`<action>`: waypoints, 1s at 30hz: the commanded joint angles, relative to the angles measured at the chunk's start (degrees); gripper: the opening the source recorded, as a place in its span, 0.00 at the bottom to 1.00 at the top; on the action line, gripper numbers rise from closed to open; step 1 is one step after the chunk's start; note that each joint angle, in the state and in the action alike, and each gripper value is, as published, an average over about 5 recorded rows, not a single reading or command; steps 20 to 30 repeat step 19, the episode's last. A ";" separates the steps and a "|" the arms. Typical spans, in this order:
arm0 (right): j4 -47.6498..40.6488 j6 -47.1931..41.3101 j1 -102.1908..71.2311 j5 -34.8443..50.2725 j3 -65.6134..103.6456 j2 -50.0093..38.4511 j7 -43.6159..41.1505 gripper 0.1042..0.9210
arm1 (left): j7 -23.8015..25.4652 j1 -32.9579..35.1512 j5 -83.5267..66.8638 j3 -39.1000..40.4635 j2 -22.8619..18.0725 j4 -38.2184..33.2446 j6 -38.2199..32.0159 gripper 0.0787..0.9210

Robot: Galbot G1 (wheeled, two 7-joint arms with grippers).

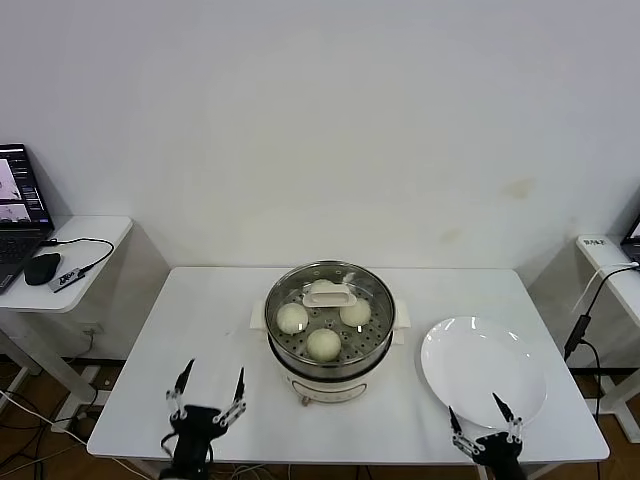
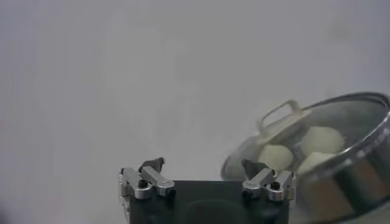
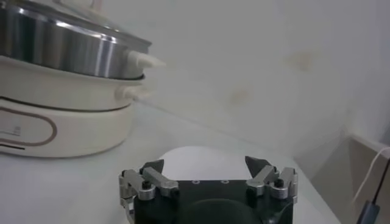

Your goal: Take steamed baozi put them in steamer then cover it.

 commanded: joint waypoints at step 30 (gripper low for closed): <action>3.94 0.05 -6.51 5.64 -6.84 -3.98 1.56 0.88 | -3.14 7.81 -11.90 -0.61 -2.62 5.09 -6.28 0.88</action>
